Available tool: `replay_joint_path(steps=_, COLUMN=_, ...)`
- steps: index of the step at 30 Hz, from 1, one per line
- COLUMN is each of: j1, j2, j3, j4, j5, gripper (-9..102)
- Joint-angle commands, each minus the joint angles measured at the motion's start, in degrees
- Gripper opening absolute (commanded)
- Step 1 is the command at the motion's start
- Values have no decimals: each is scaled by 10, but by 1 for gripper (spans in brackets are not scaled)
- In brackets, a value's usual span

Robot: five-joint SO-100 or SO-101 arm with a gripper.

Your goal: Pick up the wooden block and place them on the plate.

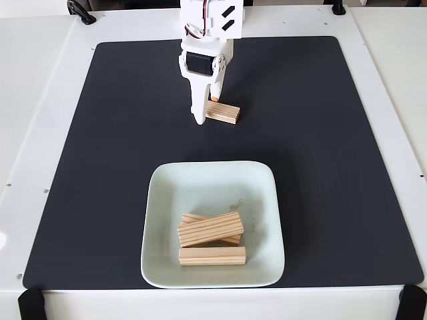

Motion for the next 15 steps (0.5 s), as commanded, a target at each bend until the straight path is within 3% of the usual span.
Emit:
replay_joint_path(steps=1, j1=-1, j2=-5, j3=-30, j4=-3, j5=6, gripper=26)
replay_joint_path(steps=10, j1=-4, j2=-32, j3=-30, j4=-4, j5=6, gripper=24)
replay_joint_path(steps=15, j1=-10, j2=-44, j3=-30, j4=-4, j5=-2, gripper=4)
